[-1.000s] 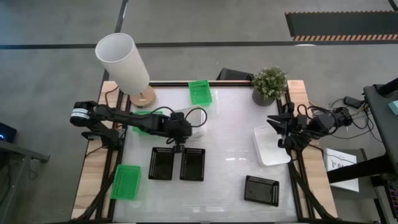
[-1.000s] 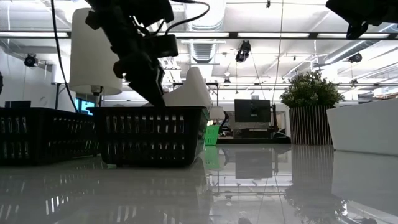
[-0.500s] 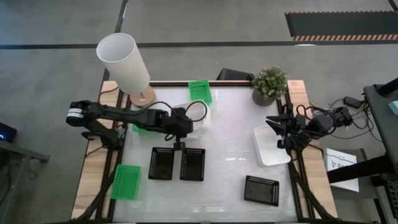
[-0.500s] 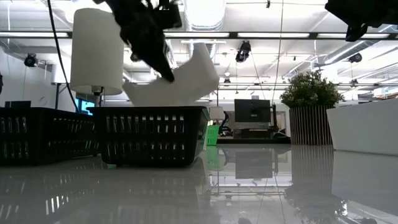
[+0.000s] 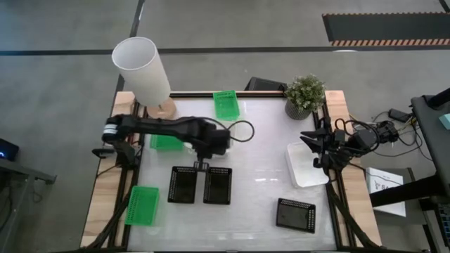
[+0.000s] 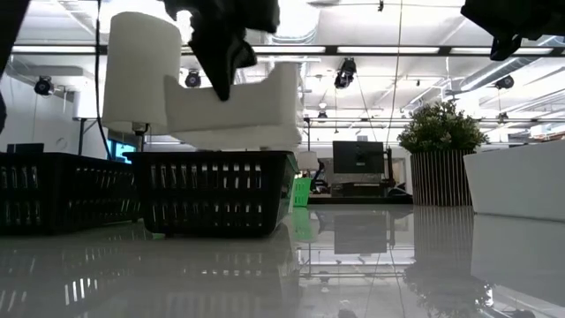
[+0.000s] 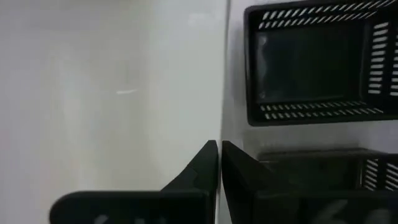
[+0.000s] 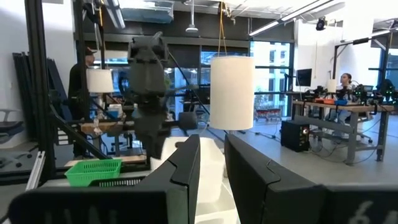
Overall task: Stack baskets by color
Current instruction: Stack the center white bin on top of the left white bin
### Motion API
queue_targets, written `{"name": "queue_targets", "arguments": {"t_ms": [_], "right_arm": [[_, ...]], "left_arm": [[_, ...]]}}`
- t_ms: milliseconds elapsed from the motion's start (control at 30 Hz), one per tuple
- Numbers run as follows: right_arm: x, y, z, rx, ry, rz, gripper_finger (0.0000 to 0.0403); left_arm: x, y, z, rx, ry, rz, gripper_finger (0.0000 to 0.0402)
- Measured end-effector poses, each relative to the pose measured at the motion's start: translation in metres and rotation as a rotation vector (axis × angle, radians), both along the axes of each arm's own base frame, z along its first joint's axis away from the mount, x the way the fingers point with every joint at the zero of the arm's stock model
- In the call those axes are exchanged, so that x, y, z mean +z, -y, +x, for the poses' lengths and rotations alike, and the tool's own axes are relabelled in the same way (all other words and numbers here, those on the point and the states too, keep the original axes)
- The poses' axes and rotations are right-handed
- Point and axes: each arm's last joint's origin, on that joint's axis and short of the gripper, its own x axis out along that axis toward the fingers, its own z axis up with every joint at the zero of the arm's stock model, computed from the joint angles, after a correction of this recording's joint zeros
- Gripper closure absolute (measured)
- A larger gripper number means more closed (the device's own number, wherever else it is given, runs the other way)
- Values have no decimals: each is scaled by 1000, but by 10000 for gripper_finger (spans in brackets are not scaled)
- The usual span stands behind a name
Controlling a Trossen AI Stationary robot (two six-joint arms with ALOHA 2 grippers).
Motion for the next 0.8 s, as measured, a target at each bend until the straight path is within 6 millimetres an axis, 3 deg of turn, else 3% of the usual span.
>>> {"name": "queue_targets", "arguments": {"t_ms": [167, 433, 800], "right_arm": [[-1, 0, 1, 0, -5, -2, 335], [-3, -1, 2, 0, -17, -8, 335], [-4, -2, 3, 0, -31, -14, 335]], "left_arm": [[1, -7, 11, 29, -22, 5, 402], [-8, -13, 10, 136, -49, -8, 401], [-22, -13, 13, 150, -29, -16, 401]]}}
